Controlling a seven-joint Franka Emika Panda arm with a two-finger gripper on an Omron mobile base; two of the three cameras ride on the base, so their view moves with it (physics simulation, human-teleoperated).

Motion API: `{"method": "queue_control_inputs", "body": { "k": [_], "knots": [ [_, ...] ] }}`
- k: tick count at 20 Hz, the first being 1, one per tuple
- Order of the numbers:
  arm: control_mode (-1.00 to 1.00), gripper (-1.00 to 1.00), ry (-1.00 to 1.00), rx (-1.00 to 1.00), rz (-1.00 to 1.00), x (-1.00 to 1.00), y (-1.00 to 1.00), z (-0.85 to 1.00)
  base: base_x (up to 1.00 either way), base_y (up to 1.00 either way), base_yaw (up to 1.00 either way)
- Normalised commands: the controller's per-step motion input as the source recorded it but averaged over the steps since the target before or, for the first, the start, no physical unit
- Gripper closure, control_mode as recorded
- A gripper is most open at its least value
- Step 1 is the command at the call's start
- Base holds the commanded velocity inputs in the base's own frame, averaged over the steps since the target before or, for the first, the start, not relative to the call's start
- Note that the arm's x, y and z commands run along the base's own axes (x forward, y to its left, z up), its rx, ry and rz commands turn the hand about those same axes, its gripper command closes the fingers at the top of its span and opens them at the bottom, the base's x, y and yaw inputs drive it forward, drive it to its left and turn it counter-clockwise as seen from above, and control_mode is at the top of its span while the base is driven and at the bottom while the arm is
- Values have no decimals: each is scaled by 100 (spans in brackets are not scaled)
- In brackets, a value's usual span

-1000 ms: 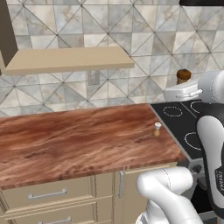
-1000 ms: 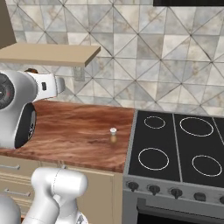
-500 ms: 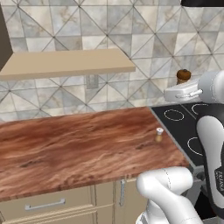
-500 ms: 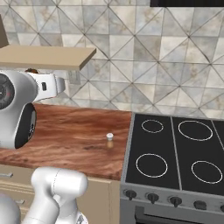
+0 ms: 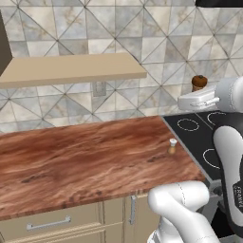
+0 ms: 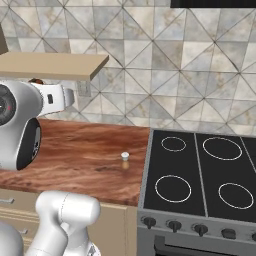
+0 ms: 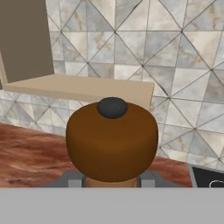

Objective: Take 2 condiments from the cabinet and move them on the counter near the stove.Make sure the condiments are lined up with each other, next to each other.

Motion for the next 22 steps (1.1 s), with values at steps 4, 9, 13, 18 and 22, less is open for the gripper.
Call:
{"method": "queue_control_inputs", "body": {
  "k": [4,9,13,18,22],
  "knots": [
    [100,100,0,0,0,0,0,0,0,0,-1],
    [-100,100,2,0,-1,0,-4,0,0,0,0],
    [-100,100,1,0,1,6,-40,-14,0,0,0],
    [-100,100,8,-2,4,15,-48,-29,0,0,0],
    [-100,100,14,-13,7,25,-76,-43,0,0,0]
  ]
}}
